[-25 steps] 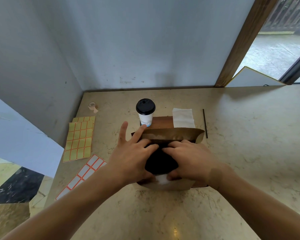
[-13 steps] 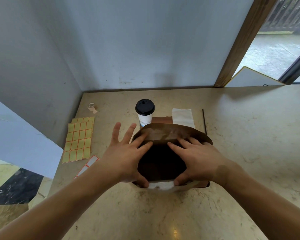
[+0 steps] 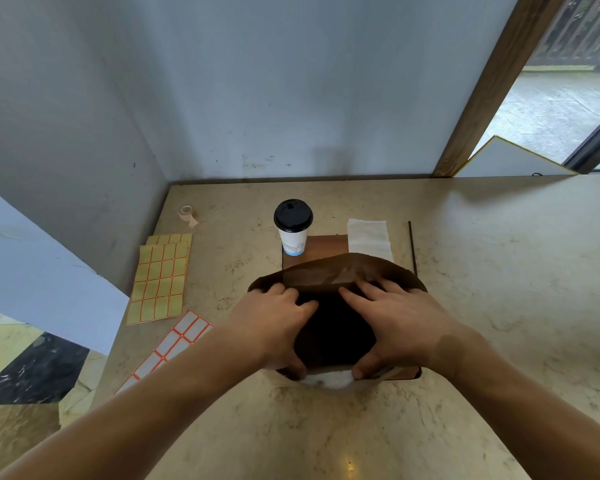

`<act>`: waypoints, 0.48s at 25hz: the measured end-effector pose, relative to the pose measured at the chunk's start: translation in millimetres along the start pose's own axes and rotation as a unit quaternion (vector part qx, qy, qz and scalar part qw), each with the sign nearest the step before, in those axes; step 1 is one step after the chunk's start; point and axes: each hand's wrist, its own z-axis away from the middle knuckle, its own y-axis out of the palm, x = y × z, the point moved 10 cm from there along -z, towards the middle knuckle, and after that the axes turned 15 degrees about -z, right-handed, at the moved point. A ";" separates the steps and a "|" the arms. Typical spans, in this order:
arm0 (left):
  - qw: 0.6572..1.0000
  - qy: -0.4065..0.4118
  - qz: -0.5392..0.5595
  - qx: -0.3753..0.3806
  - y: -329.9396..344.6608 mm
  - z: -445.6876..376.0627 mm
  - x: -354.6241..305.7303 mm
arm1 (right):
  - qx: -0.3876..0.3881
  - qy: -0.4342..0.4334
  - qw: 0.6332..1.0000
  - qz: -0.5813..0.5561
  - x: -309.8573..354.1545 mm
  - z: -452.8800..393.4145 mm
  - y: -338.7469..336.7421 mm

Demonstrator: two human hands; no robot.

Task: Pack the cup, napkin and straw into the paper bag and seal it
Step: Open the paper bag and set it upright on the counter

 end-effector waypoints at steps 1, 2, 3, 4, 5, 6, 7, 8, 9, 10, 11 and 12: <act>1.000 -0.005 0.001 0.009 3.9 -0.7 3.6 | -0.001 -0.001 1.000 -0.007 -1.4 0.8 -1.1; 1.000 -0.008 0.004 0.013 5.7 -1.4 6.0 | -0.002 -0.002 1.000 -0.012 -3.1 1.6 -2.2; 1.000 -0.011 0.009 0.013 6.3 -2.2 7.7 | -0.004 -0.001 1.000 -0.016 -4.9 2.3 -3.3; 1.000 -0.013 0.015 0.011 5.9 -2.8 8.5 | -0.003 0.000 1.000 -0.018 -6.1 3.5 -3.9; 1.000 -0.014 0.020 0.009 5.4 -3.0 9.1 | 0.000 -0.001 1.000 -0.020 -6.0 5.0 -3.8; 1.000 -0.014 0.025 0.007 5.1 -3.5 9.2 | 0.005 -0.004 1.000 -0.022 -4.6 6.2 -3.5; 1.000 -0.014 0.027 0.003 4.4 -3.5 9.0 | 0.011 -0.009 1.000 -0.025 -2.0 7.0 -4.1; 0.999 -0.013 0.029 -0.003 2.6 -3.7 8.7 | 0.016 -0.017 0.999 -0.031 1.7 7.3 -7.3; 0.999 -0.011 0.031 -0.010 0.8 -3.8 8.0 | 0.016 -0.027 0.999 -0.042 7.2 7.6 -14.2; 0.999 -0.008 0.034 -0.016 -0.7 -3.8 6.8 | 0.011 -0.040 0.997 -0.062 13.7 6.9 -25.5; 0.999 -0.004 0.037 -0.021 -1.7 -3.7 5.2 | 0.002 -0.055 0.994 -0.092 20.8 5.0 -40.5; 0.999 -0.001 0.040 -0.027 -2.1 -2.9 3.3 | -0.013 -0.068 0.989 -0.133 27.4 1.2 -58.9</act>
